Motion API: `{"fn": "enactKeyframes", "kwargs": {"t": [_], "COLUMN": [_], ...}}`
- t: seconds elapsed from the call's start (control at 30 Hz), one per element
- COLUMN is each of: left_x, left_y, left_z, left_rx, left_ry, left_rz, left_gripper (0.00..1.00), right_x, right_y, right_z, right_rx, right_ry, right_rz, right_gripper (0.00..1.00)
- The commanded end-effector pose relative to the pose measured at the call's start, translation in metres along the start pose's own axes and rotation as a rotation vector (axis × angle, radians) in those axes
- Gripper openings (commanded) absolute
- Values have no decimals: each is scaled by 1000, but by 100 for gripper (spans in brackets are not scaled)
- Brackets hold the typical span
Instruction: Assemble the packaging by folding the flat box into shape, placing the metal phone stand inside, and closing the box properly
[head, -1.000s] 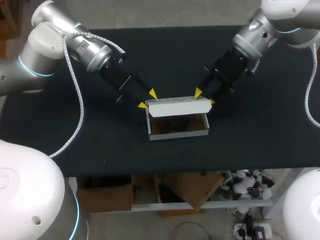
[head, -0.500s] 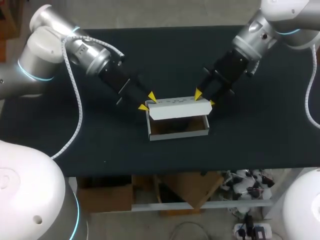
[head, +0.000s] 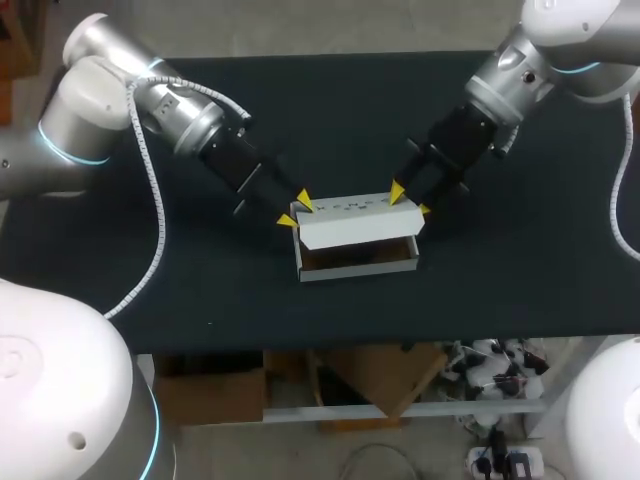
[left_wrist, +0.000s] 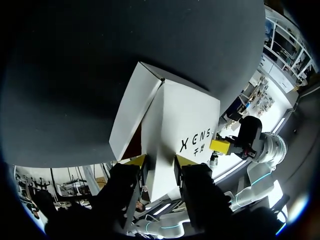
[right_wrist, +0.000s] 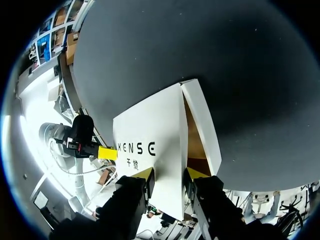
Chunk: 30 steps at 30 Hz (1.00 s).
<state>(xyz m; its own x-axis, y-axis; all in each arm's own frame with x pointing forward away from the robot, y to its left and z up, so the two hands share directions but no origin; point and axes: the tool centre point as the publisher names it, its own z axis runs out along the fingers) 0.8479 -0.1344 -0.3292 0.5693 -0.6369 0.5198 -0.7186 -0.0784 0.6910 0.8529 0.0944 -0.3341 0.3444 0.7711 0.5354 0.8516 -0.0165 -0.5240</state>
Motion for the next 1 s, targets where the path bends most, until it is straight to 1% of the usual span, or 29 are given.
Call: {"fn": "enactKeyframes", "kwargs": {"t": [0.03, 0.23, 0.67, 1.0], "left_x": [2, -1, -1, -2], "left_y": [-1, -1, -3, -4], "left_z": [3, 2, 3, 4], "left_rx": [1, 4, 15, 20], "left_ry": [-11, -18, -40, -49], "left_rz": [1, 11, 22, 32], "left_gripper": [37, 38, 38, 39], "right_x": [2, -2, -10, -12], "right_y": [-1, -1, 1, 1], "right_z": [4, 6, 9, 10], "right_rx": [-1, 1, 5, 6], "right_ry": [-2, -7, -6, -8], "right_rz": [-2, -1, 5, 5], "right_gripper": [42, 41, 41, 42]}}
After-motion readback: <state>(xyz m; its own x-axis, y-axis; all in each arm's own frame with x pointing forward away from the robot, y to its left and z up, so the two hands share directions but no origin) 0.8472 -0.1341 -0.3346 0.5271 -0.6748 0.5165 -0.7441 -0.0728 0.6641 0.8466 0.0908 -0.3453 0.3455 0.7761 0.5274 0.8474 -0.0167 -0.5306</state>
